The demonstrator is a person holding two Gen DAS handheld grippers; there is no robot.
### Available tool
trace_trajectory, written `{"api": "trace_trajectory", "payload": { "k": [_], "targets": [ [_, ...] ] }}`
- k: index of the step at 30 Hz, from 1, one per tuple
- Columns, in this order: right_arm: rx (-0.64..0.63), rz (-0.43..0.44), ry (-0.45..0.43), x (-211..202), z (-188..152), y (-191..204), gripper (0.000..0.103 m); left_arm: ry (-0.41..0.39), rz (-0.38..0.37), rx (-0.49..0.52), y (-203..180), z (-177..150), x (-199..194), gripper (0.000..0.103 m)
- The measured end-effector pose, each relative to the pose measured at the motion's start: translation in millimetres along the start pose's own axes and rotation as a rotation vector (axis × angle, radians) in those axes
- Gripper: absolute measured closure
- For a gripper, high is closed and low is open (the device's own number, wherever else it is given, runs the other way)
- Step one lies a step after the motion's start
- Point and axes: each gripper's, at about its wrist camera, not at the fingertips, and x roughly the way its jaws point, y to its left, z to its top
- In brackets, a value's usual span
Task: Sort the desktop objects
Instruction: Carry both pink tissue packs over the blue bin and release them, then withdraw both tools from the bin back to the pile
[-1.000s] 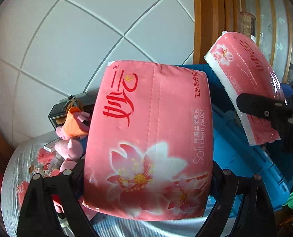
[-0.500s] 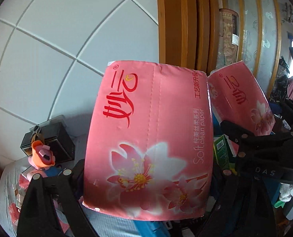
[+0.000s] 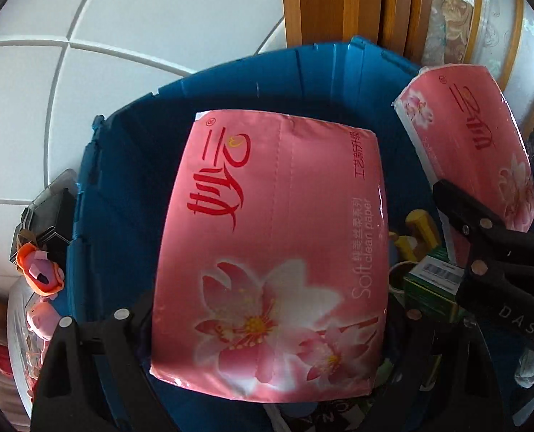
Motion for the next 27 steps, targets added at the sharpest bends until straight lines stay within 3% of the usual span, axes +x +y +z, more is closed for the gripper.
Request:
{"api": "trace_trajectory", "payload": {
  "k": [3, 5, 10, 14, 27],
  "targets": [
    [0.02, 0.006, 0.107, 40, -10, 2, 0.012, 0.114, 0.004, -0.029, 5, -2, 31, 0.012],
    [0.034, -0.009, 0.123, 47, -16, 4, 0.012, 0.152, -0.052, -0.062, 8, -5, 36, 0.012],
    [0.068, 0.004, 0.187, 60, -29, 6, 0.01, 0.139, -0.019, 0.037, -10, -12, 34, 0.011],
    [0.073, 0.001, 0.263, 77, -40, 9, 0.001, 0.155, 0.015, 0.109, -22, -18, 36, 0.011],
    [0.135, -0.027, 0.322, 88, -51, -5, 0.0, 0.162, 0.024, 0.148, -31, -20, 40, 0.011]
  ]
}}
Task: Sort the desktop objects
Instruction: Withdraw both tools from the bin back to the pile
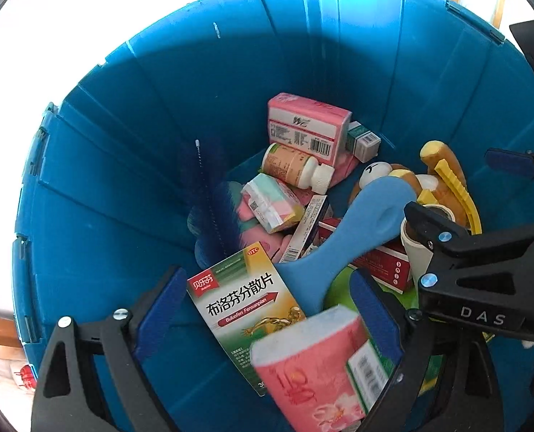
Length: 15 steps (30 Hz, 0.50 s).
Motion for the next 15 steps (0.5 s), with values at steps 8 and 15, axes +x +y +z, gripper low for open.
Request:
{"api": "trace_trajectory", "payload": {
  "k": [8, 15],
  "targets": [
    [0.015, -0.039, -0.04, -12, 6, 4, 0.0, -0.026, -0.008, -0.019, 3, -1, -9, 0.011],
    [0.018, -0.119, -0.203, -66, 12, 13, 0.0, -0.176, -0.046, -0.116, 19, -11, -46, 0.011]
  ]
}}
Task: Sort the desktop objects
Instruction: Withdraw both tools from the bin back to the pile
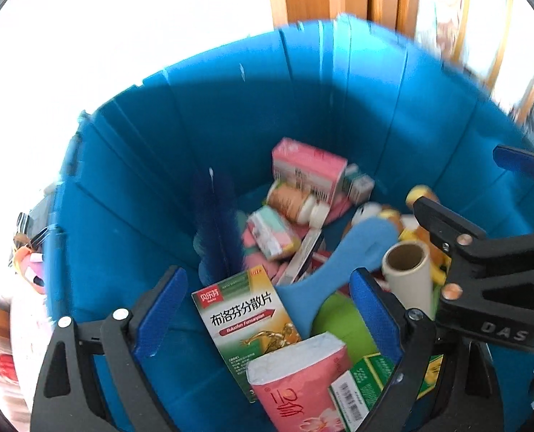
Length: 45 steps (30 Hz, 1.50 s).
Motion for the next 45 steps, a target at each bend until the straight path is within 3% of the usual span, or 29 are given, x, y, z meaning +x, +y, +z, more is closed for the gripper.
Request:
{"api": "trace_trajectory", "payload": {
  "k": [5, 9, 12, 15, 17, 21, 23, 25, 34, 37, 45],
  "targets": [
    [0.004, 0.013, -0.135, -67, 13, 8, 0.0, -0.085, -0.07, -0.015, 14, -12, -56, 0.011],
    [-0.008, 0.038, -0.24, -123, 13, 26, 0.0, -0.225, -0.003, -0.031, 37, -31, -118, 0.01],
    [-0.023, 0.039, -0.303, -157, 8, 46, 0.0, -0.297, -0.008, -0.069, 62, -52, -154, 0.007],
    [-0.048, 0.055, -0.353, -187, 2, 66, 0.0, -0.36, 0.059, -0.121, 90, -75, -180, 0.003],
    [-0.046, 0.045, -0.384, -207, -2, 77, 0.0, -0.388, 0.093, -0.152, 109, -91, -191, 0.003],
    [-0.073, 0.058, -0.428, -246, -16, 109, 0.0, -0.422, 0.089, -0.214, 147, -134, -205, 0.001],
    [-0.101, 0.029, -0.449, -259, -26, 131, 0.0, -0.413, 0.085, -0.241, 165, -154, -201, 0.001],
    [-0.135, 0.053, -0.471, -269, -38, 157, 0.0, -0.394, 0.092, -0.274, 185, -177, -196, 0.001],
    [-0.108, 0.207, -0.465, -250, -75, 265, 0.0, -0.275, 0.127, -0.38, 265, -283, -163, 0.001],
    [-0.088, 0.256, -0.415, -226, -81, 300, 0.0, -0.224, 0.134, -0.431, 298, -314, -152, 0.001],
    [-0.049, 0.261, -0.221, -133, -90, 388, 0.0, -0.1, 0.191, -0.579, 380, -393, -116, 0.001]
  ]
}}
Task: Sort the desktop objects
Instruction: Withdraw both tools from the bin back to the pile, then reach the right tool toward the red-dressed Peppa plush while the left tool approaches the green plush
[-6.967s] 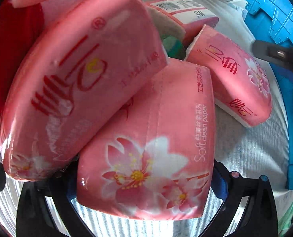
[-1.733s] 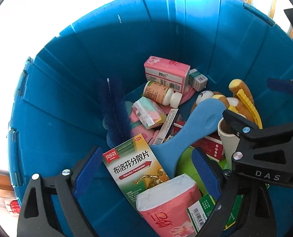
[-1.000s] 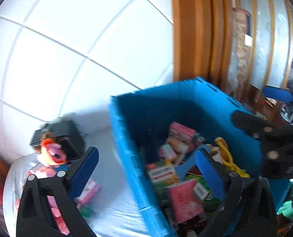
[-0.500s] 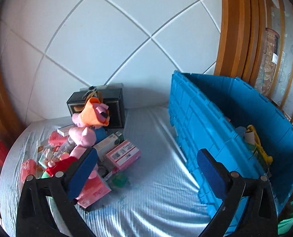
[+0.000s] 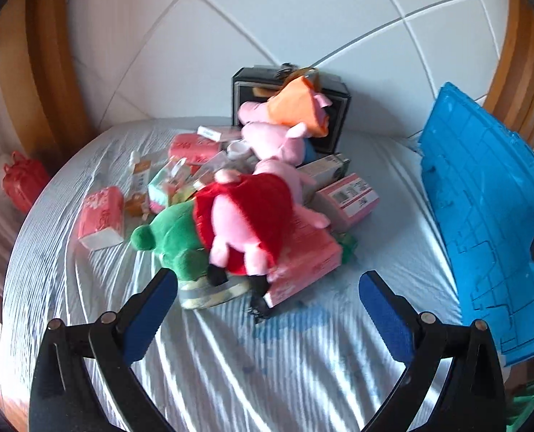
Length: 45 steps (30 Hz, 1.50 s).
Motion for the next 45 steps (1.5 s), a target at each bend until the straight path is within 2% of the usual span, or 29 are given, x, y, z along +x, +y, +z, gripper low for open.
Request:
{"api": "trace_trajectory", "payload": {
  "k": [7, 11, 16, 19, 21, 22, 24, 26, 27, 28, 29, 30, 32, 34, 35, 39, 41, 45],
  "targets": [
    [0.074, 0.02, 0.175, 96, -24, 27, 0.0, 0.11, 0.072, -0.094, 75, -20, 46, 0.001],
    [0.102, 0.006, 0.227, 132, -28, 41, 0.0, 0.145, 0.107, -0.119, 101, -22, 68, 0.001],
    [0.122, -0.014, 0.256, 170, -12, 54, 0.0, 0.138, 0.15, -0.142, 124, 0, 91, 0.001],
    [0.123, -0.039, 0.241, 188, 8, 59, 0.0, 0.109, 0.216, -0.135, 136, 23, 110, 0.001],
    [0.125, -0.068, 0.224, 197, 21, 60, 0.0, 0.115, 0.233, -0.136, 141, 38, 129, 0.001],
    [0.13, -0.085, 0.206, 199, 28, 61, 0.0, 0.124, 0.221, -0.139, 143, 46, 140, 0.001],
    [0.157, -0.135, 0.114, 195, 50, 64, 0.0, 0.153, 0.161, -0.14, 137, 57, 162, 0.001],
    [0.143, -0.145, 0.049, 196, 76, 72, 0.0, 0.197, 0.046, -0.118, 118, 61, 181, 0.001],
    [0.124, -0.141, 0.043, 203, 89, 79, 0.0, 0.227, -0.029, -0.113, 107, 60, 189, 0.001],
    [0.11, -0.145, 0.054, 212, 98, 84, 0.0, 0.242, -0.062, -0.108, 96, 58, 194, 0.0],
    [0.093, -0.155, 0.07, 225, 105, 89, 0.0, 0.25, -0.018, -0.072, 86, 55, 197, 0.0],
    [0.06, -0.17, 0.101, 244, 107, 96, 0.0, 0.266, 0.06, -0.003, 76, 51, 203, 0.0],
    [0.0, -0.243, 0.21, 282, 94, 100, 0.0, 0.281, 0.143, 0.121, 63, 37, 210, 0.0],
    [-0.041, -0.298, 0.357, 313, 59, 92, 0.0, 0.25, 0.149, 0.144, 67, 26, 202, 0.0],
    [-0.04, -0.302, 0.399, 317, 41, 84, 0.0, 0.255, 0.142, 0.131, 73, 23, 198, 0.0],
    [0.047, -0.272, 0.436, 288, -12, 40, 0.0, 0.309, 0.117, 0.066, 102, 9, 186, 0.0],
    [0.068, -0.325, 0.445, 273, -29, 23, 0.0, 0.321, 0.113, 0.049, 113, 1, 178, 0.0],
    [0.162, -0.455, 0.421, 235, -53, -12, 0.0, 0.3, 0.249, 0.071, 122, -7, 156, 0.0]
  ]
}}
